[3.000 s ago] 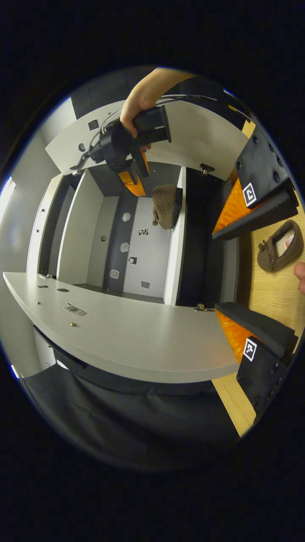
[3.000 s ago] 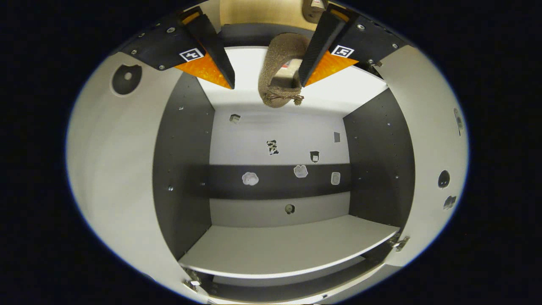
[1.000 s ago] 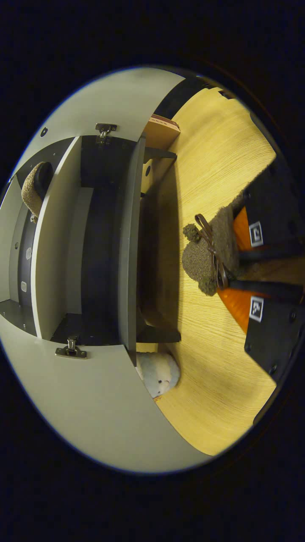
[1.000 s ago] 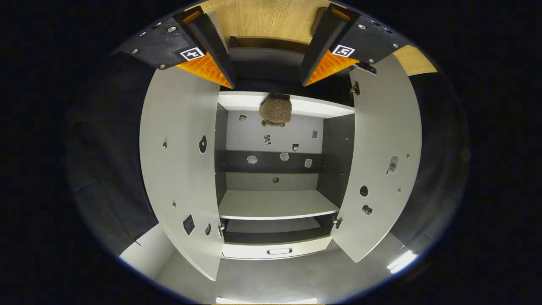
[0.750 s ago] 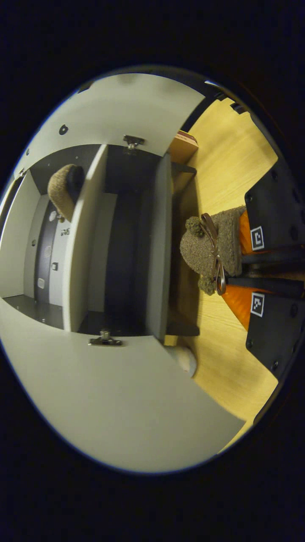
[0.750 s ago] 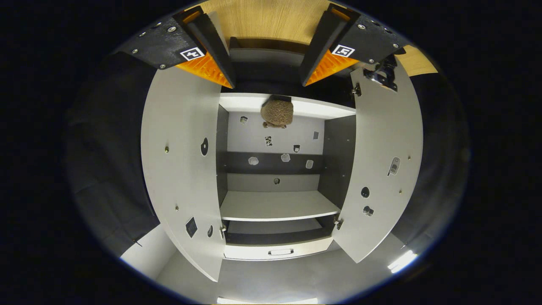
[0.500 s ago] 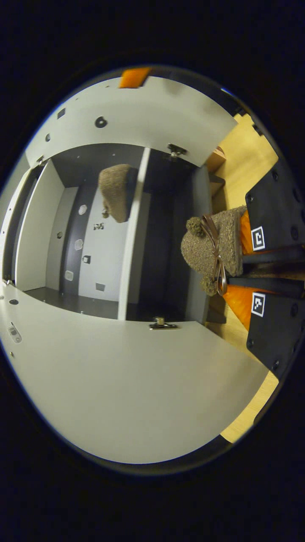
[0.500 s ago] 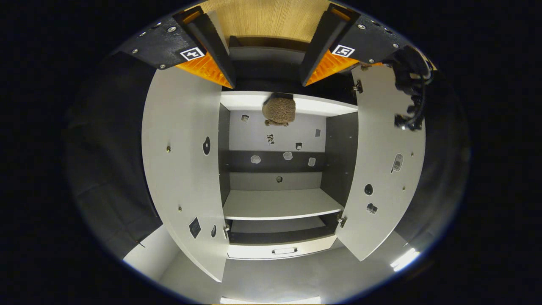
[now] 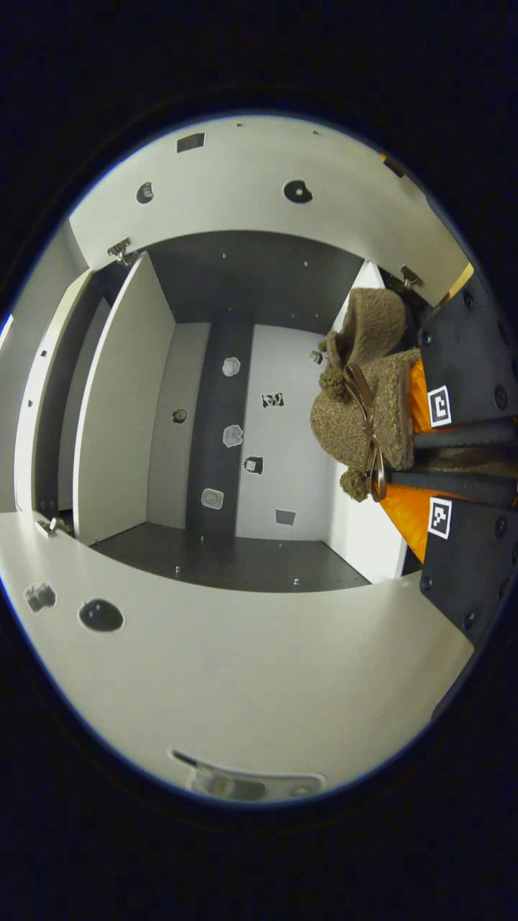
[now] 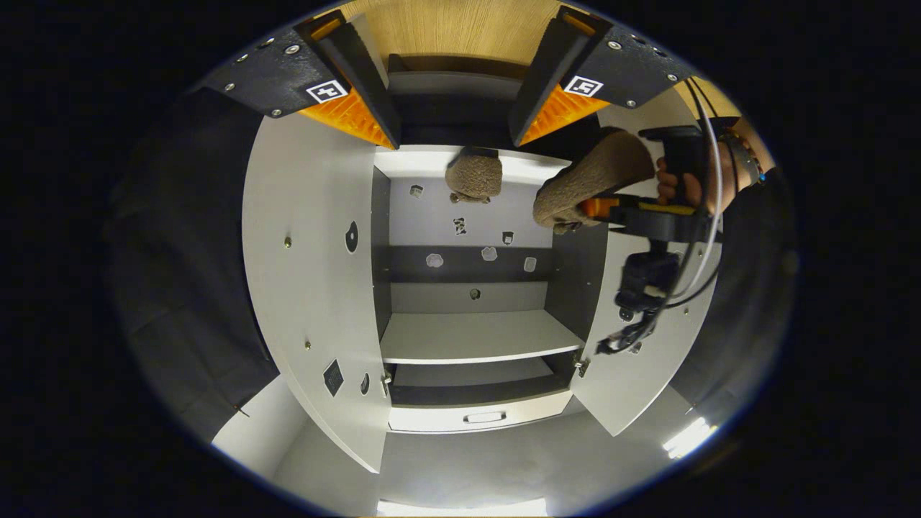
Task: Grab one shoe with the right hand and put it into the shoe cabinet, grab the other shoe with the left hand and put it into the shoe cabinet; then close the right door with the right hand and the left door with the left hand.
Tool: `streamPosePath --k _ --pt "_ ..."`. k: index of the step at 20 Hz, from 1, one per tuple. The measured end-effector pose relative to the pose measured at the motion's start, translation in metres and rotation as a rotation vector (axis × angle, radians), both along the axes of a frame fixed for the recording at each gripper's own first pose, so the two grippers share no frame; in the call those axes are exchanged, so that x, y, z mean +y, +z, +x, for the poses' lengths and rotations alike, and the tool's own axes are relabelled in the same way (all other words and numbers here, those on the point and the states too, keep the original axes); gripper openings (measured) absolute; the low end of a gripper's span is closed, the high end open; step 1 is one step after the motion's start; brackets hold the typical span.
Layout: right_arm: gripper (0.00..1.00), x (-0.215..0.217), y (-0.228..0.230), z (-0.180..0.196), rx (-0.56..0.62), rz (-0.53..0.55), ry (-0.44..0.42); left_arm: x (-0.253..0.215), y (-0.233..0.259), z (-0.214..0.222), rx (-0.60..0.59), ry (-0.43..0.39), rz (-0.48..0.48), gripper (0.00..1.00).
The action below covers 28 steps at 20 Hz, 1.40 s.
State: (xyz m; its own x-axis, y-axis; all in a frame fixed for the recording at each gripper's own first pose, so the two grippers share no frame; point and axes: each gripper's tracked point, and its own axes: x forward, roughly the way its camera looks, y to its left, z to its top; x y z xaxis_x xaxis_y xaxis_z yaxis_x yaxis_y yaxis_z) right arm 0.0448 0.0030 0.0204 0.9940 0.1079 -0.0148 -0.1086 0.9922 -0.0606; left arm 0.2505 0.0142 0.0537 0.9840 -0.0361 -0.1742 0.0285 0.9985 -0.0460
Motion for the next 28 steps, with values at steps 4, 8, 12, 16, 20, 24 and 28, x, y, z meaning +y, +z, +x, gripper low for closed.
streamPosePath --k 4,8,12,16,20,24,28 --pt "0.93 -0.001 0.003 0.001 -0.005 -0.022 0.007 -0.005 -0.014 0.087 0.098 0.006 -0.016 0.22" --pt "0.93 -0.005 0.002 0.003 -0.001 -0.055 -0.002 0.0 -0.065 0.138 0.258 0.043 0.014 0.22" --pt "0.93 -0.012 -0.001 0.005 0.016 -0.042 -0.016 0.002 -0.084 0.151 0.31 0.061 -0.017 0.28" --pt "0.93 -0.014 -0.006 0.005 0.019 -0.017 -0.023 0.012 -0.085 0.146 0.304 0.079 0.026 0.49" --pt "0.93 -0.015 -0.011 0.005 0.029 0.007 -0.024 0.024 -0.083 0.139 0.308 0.083 0.012 0.89" --pt "0.93 -0.015 -0.012 0.006 0.036 0.023 -0.021 0.016 -0.066 0.123 0.294 0.035 -0.036 0.97" --pt "0.93 -0.014 -0.008 0.004 0.027 0.022 -0.014 0.003 -0.032 0.095 0.228 -0.023 -0.051 0.97"
